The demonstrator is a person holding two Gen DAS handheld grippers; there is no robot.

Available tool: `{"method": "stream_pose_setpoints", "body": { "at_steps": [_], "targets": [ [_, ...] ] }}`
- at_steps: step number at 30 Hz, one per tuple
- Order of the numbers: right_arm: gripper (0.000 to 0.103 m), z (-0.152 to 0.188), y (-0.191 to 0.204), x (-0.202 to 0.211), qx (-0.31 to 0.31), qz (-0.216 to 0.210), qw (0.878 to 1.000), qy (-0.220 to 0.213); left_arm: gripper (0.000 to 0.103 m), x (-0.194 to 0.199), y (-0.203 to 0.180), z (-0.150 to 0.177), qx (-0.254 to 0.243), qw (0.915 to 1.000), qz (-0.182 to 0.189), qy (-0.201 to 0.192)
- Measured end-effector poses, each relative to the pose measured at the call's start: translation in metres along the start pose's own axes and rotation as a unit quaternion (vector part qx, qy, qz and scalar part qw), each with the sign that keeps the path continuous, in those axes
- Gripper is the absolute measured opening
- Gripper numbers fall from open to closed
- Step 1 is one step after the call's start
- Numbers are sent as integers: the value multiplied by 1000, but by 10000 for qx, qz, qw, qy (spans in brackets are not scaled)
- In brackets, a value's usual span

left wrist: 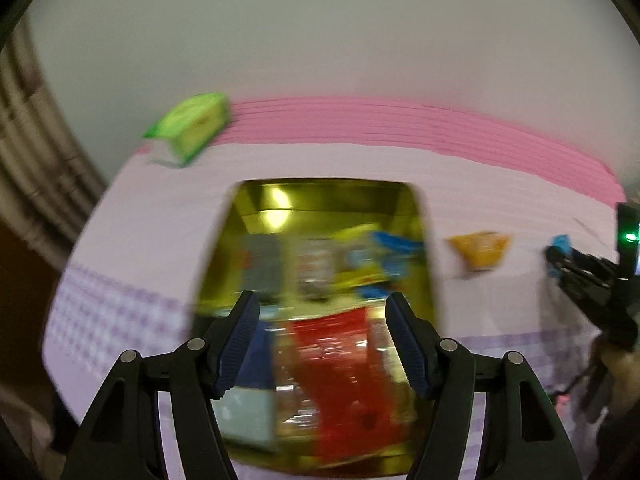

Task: Organize snacks
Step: 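Grasp the yellow triangular packet with the left tool while the right tool holds the blue candy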

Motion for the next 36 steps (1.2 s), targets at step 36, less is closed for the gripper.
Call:
{"method": "stream_pose_setpoints", "body": {
  "at_steps": [36],
  "targets": [
    [29, 21, -72, -4, -538, 101, 9985, -80, 66, -102, -133, -20, -851, 9923, 655, 614]
  ]
}}
Point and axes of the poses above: each gripper's, at about its wrist camera, not at the fingertips, and x roughly against the way its jaws point, y to its left, z to its underside, the point moved 10 cm from there along -x, roughly the way its jaws point, and after that the axes turned 9 degrees about z, right-handed, at the moved point
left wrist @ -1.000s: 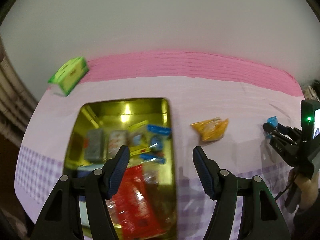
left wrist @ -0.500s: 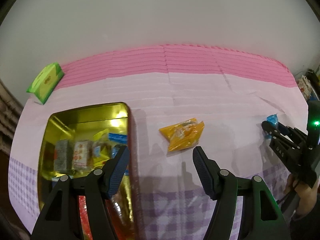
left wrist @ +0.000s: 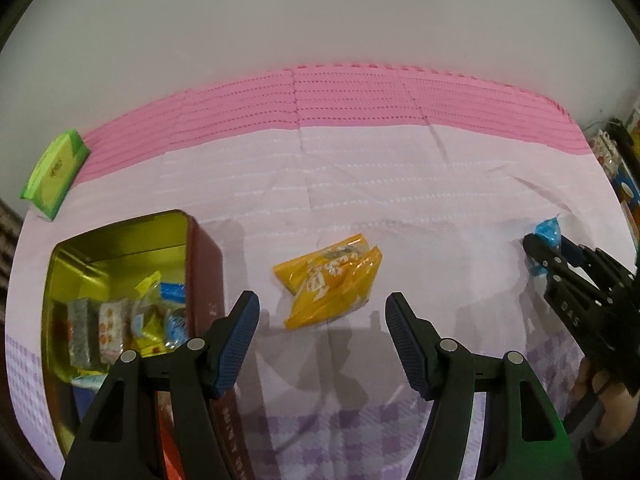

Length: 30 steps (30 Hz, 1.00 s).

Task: Organize snacks
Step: 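Grasp the yellow triangular packet with the left tool while the right tool holds the blue candy, then carry the yellow packet into the gold tin and open the left tool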

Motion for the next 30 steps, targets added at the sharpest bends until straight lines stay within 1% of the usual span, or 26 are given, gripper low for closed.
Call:
{"method": "stream_pose_setpoints", "body": {
  "at_steps": [4, 7, 13, 14, 15, 16, 17, 18, 20, 24, 30],
  "targets": [
    [30, 0, 0, 0, 2, -10, 10000, 1, 66, -11, 2, -7, 14, 10000, -58, -15],
    [30, 0, 1, 0, -4, -7, 10000, 2, 66, -19, 2, -13, -69, 9999, -107, -31],
    [30, 0, 1, 0, -4, -5, 10000, 2, 66, -33, -2, -15, -132, 9999, -100, 17],
    [30, 0, 1, 0, -5, -5, 10000, 2, 62, -35, -2, -14, -114, 9999, -103, 19],
    [30, 0, 1, 0, -6, -5, 10000, 2, 54, -36, -3, -13, -121, 9999, -115, 16],
    [30, 0, 1, 0, -6, -5, 10000, 2, 50, -37, -3, -11, -164, 9997, -180, 6],
    [30, 0, 1, 0, -5, -5, 10000, 2, 49, -36, -4, -11, -198, 9996, -197, -19],
    [30, 0, 1, 0, -6, -4, 10000, 2, 45, -35, -5, -9, -268, 9994, -230, -59],
    [30, 0, 1, 0, -7, -5, 10000, 2, 42, -30, -8, -8, -378, 9988, -265, -143],
    [30, 0, 1, -1, -9, -5, 10000, 3, 40, -27, -13, -1, -489, 9983, -290, -113],
    [30, 0, 1, -1, -10, -6, 10000, 3, 38, -16, -19, 16, -428, 9989, -167, -87]
  ]
}}
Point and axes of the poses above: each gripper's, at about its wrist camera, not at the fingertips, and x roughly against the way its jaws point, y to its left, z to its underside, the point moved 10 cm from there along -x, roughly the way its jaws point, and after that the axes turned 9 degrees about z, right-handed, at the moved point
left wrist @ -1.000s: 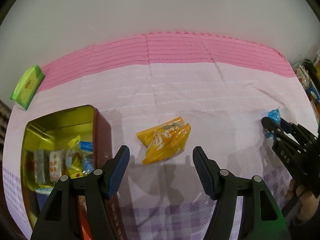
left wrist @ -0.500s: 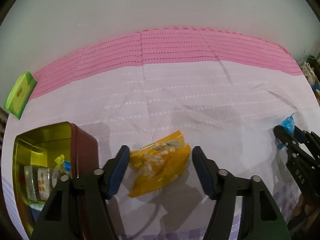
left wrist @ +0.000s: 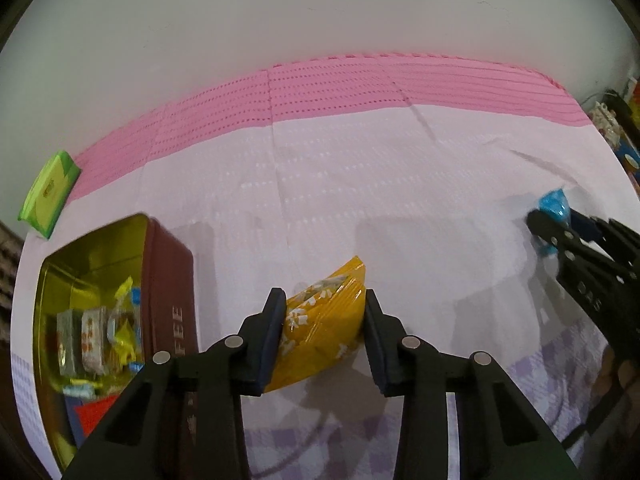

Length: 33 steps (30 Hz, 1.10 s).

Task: Organize snacks
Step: 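Carry the yellow packet into the gold tin and open the left tool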

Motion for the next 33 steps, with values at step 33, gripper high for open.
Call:
{"method": "stream_pose_setpoints", "body": {
  "at_steps": [33],
  "targets": [
    [30, 1, 0, 0, -9, 5, 10000, -1, 34, 71, -3, 18, 294, 9981, 388, -377]
  ]
}}
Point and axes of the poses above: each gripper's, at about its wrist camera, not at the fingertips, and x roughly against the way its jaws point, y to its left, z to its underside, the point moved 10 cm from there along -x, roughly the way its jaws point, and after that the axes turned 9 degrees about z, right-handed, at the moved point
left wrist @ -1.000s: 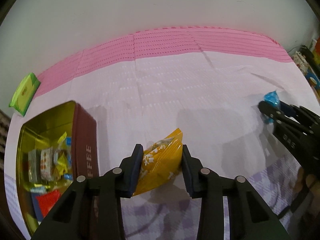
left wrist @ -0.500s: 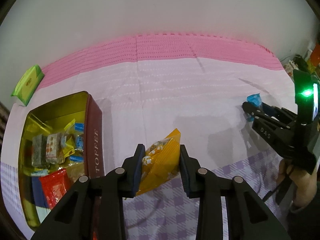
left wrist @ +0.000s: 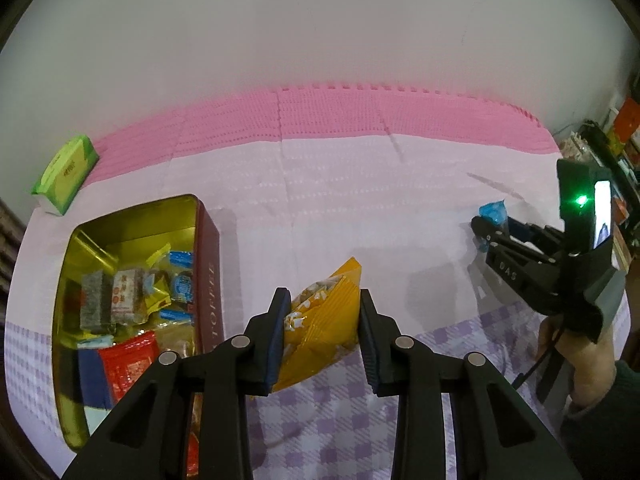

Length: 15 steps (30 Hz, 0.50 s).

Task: Organize snacks
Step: 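Carry the yellow packet into the gold tin and open the left tool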

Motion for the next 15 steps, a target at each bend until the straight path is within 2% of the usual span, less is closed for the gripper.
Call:
{"method": "stream_pose_setpoints", "body": {
  "at_steps": [9, 15],
  "targets": [
    [30, 0, 0, 0, -2, 0, 10000, -2, 34, 26, 26, -8, 258, 9993, -206, -168],
    [30, 0, 0, 0, -2, 0, 10000, -2, 34, 47, 61, -13, 420, 9973, -493, -352]
  ]
}}
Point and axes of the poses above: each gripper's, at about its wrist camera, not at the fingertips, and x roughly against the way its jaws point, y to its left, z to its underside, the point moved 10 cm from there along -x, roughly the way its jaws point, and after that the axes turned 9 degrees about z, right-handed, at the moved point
